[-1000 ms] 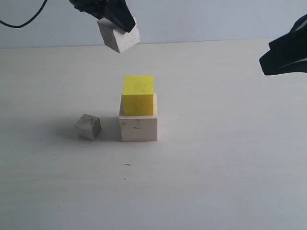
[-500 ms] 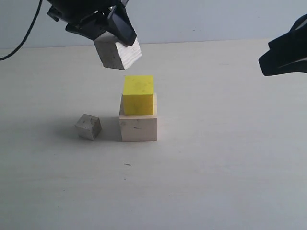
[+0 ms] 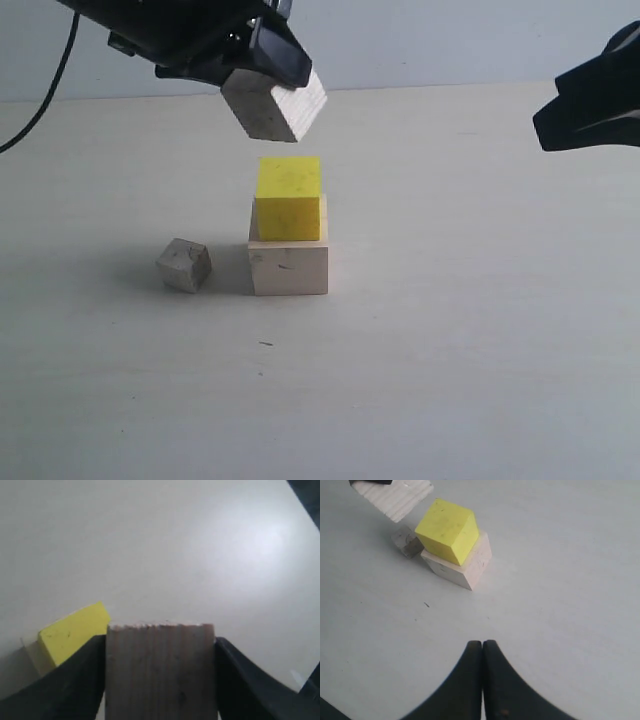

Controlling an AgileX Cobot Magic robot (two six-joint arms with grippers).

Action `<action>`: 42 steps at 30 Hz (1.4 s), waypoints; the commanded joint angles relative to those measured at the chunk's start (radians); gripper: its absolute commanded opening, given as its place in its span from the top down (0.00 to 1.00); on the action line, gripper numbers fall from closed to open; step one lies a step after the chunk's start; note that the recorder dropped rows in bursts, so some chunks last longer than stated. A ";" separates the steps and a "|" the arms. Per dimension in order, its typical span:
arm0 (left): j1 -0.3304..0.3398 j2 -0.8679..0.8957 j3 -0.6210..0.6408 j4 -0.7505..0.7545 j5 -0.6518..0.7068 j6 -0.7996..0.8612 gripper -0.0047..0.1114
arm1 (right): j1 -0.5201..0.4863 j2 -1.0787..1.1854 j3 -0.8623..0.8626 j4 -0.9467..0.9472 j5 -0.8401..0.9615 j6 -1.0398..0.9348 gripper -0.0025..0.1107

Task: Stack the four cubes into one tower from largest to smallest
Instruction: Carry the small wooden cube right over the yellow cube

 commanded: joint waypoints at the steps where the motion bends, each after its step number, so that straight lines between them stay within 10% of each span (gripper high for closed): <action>1: -0.007 -0.013 0.000 0.025 -0.051 -0.112 0.96 | 0.000 -0.003 0.006 0.001 -0.012 -0.008 0.98; 8: -0.084 -0.001 -0.024 0.440 -0.078 -0.524 0.96 | 0.000 -0.003 0.006 0.003 -0.016 -0.008 0.98; 42: -0.153 0.162 -0.163 0.533 0.086 -0.688 0.96 | 0.000 -0.003 0.006 0.003 -0.014 -0.094 0.98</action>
